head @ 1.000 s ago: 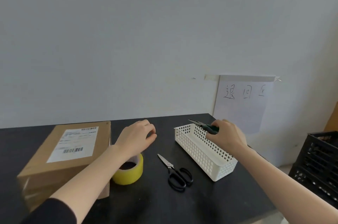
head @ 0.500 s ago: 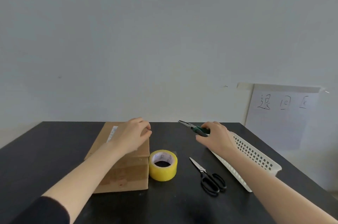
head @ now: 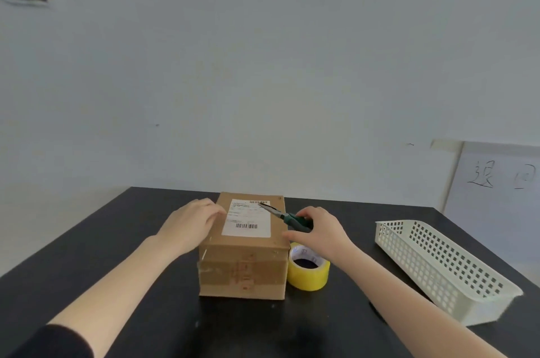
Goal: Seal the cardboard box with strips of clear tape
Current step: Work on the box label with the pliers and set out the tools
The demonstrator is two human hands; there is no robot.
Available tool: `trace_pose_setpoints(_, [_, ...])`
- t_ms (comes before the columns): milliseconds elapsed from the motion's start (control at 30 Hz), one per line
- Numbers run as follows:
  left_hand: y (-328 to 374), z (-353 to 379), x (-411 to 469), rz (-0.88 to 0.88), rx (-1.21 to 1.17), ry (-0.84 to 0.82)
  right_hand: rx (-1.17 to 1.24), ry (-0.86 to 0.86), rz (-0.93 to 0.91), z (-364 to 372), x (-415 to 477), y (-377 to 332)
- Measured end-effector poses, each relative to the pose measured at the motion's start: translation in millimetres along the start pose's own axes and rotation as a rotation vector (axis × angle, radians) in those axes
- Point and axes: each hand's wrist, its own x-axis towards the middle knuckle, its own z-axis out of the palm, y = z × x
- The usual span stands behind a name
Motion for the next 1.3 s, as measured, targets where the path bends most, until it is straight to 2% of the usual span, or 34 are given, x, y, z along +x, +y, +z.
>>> trace_pose_setpoints(367, [-25.5, 4.6, -14.1, 0.039, 0.05, -0.145, 0.041, -0.102, -0.057, 16.9, 1.5, -17.3])
trace_pose_setpoints(633, [-24.8, -2.4, -14.1, 0.063, 0.066, -0.188, -0.047, -0.181, -0.138, 17.3, 15.6, -10.1])
trace_pose_setpoints(1000, [-25.8, -20.0, -25.0, 0.129, 0.188, -0.113, -0.078, -0.126, -0.112, 25.2, 36.3, -14.6])
trace_pose_setpoints(1200, [-11.2, -15.6, -24.9, 0.143, 0.099, -0.114, -0.194, 0.028, -0.066, 28.3, 40.3, -15.6])
trace_pose_setpoints(1300, [0.6, -8.7, -23.0, 0.119, 0.064, -0.155, -0.179, 0.05, -0.036, 29.6, 39.1, -13.3])
